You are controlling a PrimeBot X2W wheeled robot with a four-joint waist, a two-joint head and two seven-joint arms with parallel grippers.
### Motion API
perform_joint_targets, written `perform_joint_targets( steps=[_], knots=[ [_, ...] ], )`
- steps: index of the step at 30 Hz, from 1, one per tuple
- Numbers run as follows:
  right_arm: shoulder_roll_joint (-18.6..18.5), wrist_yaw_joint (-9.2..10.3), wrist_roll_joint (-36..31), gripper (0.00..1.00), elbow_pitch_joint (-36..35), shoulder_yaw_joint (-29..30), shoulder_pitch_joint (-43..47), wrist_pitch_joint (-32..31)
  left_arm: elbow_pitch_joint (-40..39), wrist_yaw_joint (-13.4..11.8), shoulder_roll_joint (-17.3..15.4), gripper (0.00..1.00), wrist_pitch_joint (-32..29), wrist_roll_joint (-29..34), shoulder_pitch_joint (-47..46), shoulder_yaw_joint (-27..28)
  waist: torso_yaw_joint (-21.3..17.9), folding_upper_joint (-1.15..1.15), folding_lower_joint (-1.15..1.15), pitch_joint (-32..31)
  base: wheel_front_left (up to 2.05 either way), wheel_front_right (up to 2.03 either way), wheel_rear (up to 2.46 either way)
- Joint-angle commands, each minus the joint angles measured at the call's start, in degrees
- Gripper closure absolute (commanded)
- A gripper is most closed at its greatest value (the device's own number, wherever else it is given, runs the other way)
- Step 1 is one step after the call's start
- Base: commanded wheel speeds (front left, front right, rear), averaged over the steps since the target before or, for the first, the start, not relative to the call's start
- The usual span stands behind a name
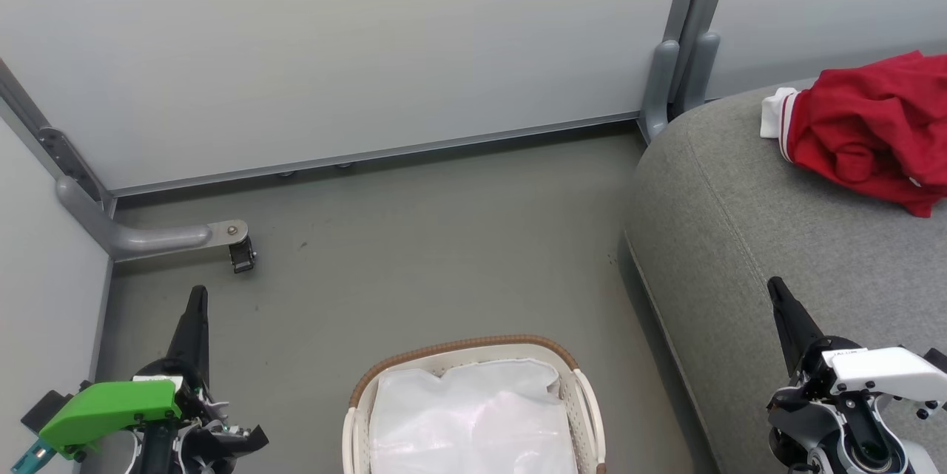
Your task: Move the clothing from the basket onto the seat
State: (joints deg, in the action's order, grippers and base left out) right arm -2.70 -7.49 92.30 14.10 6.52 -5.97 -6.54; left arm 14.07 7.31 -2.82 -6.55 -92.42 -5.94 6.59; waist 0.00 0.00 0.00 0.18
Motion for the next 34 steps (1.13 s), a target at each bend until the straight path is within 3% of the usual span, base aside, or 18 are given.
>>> perform_joint_targets(
  steps=[1,34],
  knots=[
    [-0.34,0.00,0.23,1.00,-0.20,0.12,-0.43,-0.17,-0.11,0.36,-0.14,1.00,-0.23,0.10,-0.59,0.13,0.00,0.00,0.00,0.00,0.00,0.00,0.00],
    [-0.33,0.00,0.23,1.00,-0.20,0.11,-0.43,-0.16,-0.11,0.36,-0.13,1.00,-0.23,0.11,-0.60,0.14,0.00,0.00,0.00,0.00,0.00,0.00,0.00]
  ],
)
